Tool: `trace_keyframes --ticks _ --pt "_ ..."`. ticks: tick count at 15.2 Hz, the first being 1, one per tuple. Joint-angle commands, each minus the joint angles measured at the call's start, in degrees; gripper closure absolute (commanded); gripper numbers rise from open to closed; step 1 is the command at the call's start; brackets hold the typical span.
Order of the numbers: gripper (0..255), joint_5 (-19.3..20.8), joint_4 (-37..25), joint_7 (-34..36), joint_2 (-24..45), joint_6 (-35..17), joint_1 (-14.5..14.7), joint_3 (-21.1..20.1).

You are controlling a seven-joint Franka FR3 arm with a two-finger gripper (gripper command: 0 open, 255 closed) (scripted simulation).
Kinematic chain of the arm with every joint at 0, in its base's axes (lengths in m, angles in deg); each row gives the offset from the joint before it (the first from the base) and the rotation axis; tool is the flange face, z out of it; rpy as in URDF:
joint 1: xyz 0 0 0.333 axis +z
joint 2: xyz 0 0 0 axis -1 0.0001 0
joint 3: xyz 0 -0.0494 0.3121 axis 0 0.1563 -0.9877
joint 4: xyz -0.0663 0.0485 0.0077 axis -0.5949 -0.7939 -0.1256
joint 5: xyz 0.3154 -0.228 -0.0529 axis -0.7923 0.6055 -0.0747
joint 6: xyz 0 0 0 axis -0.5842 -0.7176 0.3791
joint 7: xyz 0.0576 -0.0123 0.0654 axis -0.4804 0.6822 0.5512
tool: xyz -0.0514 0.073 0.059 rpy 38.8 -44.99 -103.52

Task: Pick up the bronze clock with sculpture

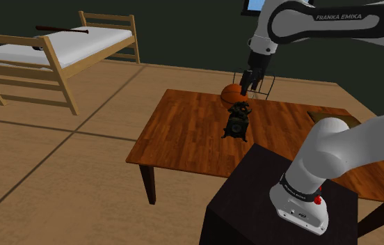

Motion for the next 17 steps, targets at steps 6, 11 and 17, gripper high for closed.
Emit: trace_keyframes --ticks 6,11,17 --pt "0 3.99 1.69 -13.46 5.53 -9.47 -1.17 11.47" --pt "0 4.09 -0.32 -23.72 13.14 -16.35 0.23 20.47" --pt "0 -1.95 -5.89 -38.76 25.77 -23.46 5.43 32.68"
